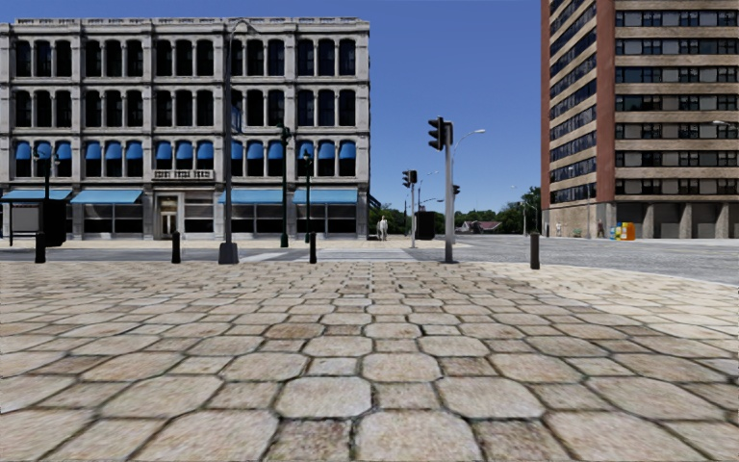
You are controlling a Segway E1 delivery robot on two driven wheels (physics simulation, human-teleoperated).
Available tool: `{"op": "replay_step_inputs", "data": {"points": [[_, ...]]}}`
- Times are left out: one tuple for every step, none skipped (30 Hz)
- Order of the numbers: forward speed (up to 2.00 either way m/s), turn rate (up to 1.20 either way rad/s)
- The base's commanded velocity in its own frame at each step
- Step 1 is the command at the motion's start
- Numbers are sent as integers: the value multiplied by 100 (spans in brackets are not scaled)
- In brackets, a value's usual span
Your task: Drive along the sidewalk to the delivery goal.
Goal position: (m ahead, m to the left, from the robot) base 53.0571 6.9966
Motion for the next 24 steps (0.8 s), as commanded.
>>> {"op": "replay_step_inputs", "data": {"points": [[200, -1], [200, -1], [200, -1], [200, -1], [200, -1], [200, -1], [200, -1], [200, -1], [200, -1], [200, -1], [200, -1], [200, -1], [200, -1], [200, -1], [200, -1], [200, -1], [200, -1], [200, -1], [200, -1], [200, -1], [200, -1], [200, -1], [200, -1], [200, -1]]}}
